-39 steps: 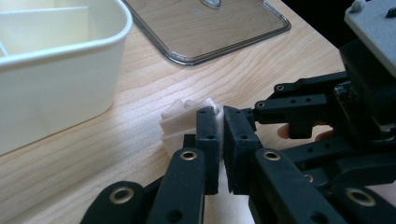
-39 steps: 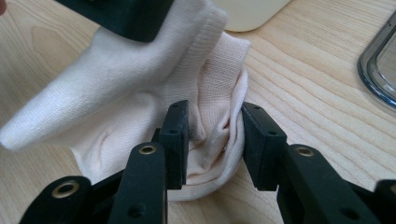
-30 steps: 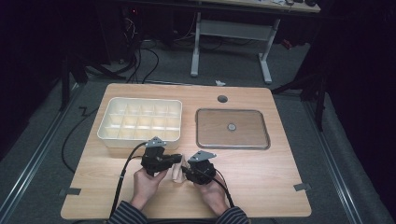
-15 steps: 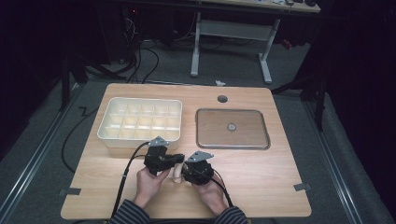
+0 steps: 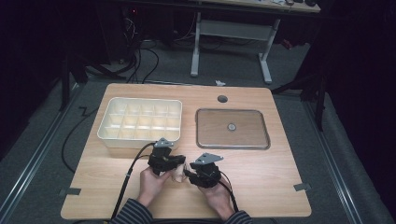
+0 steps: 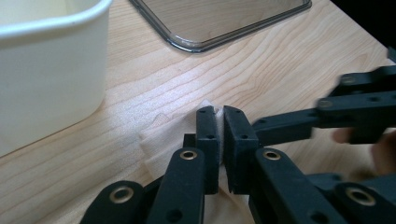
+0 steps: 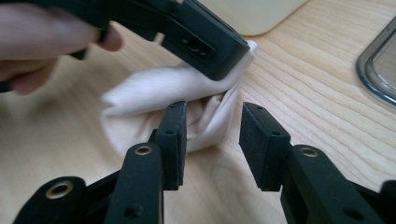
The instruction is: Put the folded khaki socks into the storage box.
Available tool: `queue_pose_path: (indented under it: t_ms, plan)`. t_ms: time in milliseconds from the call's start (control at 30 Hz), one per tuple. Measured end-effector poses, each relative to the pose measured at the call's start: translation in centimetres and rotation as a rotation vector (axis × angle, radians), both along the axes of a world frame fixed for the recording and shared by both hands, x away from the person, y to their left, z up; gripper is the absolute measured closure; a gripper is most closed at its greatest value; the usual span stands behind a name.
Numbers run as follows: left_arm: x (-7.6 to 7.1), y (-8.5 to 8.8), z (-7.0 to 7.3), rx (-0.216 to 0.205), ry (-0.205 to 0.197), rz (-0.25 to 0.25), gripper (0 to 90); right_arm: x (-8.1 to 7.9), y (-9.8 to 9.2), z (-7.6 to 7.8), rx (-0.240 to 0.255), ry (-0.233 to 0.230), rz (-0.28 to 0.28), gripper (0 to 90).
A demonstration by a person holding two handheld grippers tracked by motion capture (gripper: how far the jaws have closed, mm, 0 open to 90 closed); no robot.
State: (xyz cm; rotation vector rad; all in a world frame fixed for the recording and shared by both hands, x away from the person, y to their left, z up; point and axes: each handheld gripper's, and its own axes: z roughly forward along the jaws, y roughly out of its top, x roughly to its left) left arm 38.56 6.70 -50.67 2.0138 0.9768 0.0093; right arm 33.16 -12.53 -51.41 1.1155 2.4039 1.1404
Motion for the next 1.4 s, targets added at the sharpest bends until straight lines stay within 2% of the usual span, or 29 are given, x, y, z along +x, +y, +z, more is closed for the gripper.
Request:
queue_pose_path:
  t_ms: [267,467,567,733,800,933,1200,1333,1400]
  plan:
    - [0.2,-0.2,-0.5,0.006,0.011,0.005,85.7,-2.1,-0.7,1.4,0.038,-0.05,0.048,63.5]
    - [0.3,-0.3,-0.6,0.009,0.007,0.002,85.7,-2.3,0.2,1.8,0.029,-0.066,0.074,63.7]
    - [0.2,-0.3,-0.6,0.009,0.007,0.001,85.6,-2.0,0.7,1.8,0.019,-0.06,0.085,66.9]
    - [0.1,-0.3,-0.6,0.011,-0.003,-0.002,85.6,-1.6,1.1,0.9,-0.016,-0.034,0.104,82.3]
    - [0.1,-0.2,-0.7,-0.001,-0.002,0.0,85.6,-1.7,1.1,0.7,-0.028,-0.036,0.113,85.6]
    - [0.3,0.3,-0.9,-0.038,0.016,0.009,85.4,-1.8,1.1,0.2,-0.053,-0.02,0.127,87.2]
    - [0.9,0.5,-1.5,-0.056,0.04,0.017,85.3,-1.9,0.9,-0.8,-0.088,0.002,0.137,88.2]
    - [0.6,0.1,-1.3,-0.021,0.002,0.014,84.2,-1.7,0.7,-1.2,-0.069,0.025,0.133,88.2]
    - [0.5,0.1,-1.1,-0.019,-0.011,0.015,81.1,-1.7,0.7,-1.1,-0.062,0.025,0.124,88.1]
